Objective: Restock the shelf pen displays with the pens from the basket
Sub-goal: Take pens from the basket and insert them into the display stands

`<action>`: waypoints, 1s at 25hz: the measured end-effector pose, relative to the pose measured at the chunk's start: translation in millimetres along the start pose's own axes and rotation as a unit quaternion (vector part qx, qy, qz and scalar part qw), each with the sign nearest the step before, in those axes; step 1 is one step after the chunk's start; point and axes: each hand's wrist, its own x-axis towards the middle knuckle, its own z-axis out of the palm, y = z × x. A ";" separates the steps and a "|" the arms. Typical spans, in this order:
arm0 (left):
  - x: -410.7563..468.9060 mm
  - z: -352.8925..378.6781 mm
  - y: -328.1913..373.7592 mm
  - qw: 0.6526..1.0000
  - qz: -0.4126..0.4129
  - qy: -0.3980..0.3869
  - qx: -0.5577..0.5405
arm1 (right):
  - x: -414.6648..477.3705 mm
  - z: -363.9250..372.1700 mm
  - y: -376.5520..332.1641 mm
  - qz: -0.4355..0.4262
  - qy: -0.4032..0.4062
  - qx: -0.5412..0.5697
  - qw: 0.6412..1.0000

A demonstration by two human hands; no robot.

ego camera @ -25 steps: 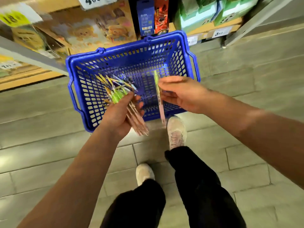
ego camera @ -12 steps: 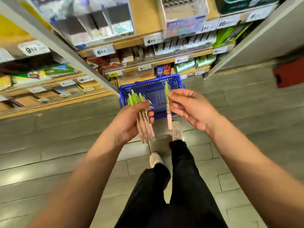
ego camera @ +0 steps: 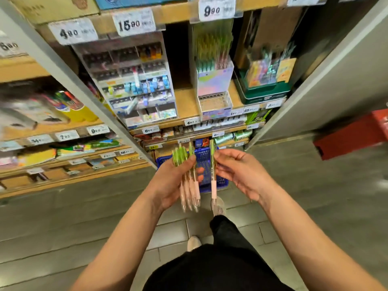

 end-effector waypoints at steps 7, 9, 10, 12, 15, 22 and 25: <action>15.2 42.7 27.7 0.999 0.022 0.007 0.028 | 15.0 -21.9 -56.0 -0.009 -0.004 -0.020 1.000; 24.4 56.0 37.7 0.999 0.027 0.014 0.034 | 24.8 -29.5 -72.6 -0.011 -0.008 -0.046 0.999; 29.9 62.9 42.9 0.999 0.033 0.020 0.034 | 31.4 -33.6 -81.3 -0.009 -0.012 -0.053 0.998; 40.6 75.8 50.3 0.998 0.045 0.030 0.022 | 46.9 -42.4 -97.9 -0.002 -0.026 -0.054 0.998; 55.0 87.4 60.6 0.998 0.059 0.034 -0.003 | 68.4 -49.0 -117.4 0.002 -0.038 -0.061 0.997; 88.2 89.6 85.6 0.998 0.054 0.006 0.015 | 97.1 -41.6 -133.5 -0.004 -0.020 -0.038 0.999; 105.5 83.2 95.2 0.999 0.041 -0.011 0.017 | 106.8 -39.9 -133.9 -0.015 0.000 -0.038 0.999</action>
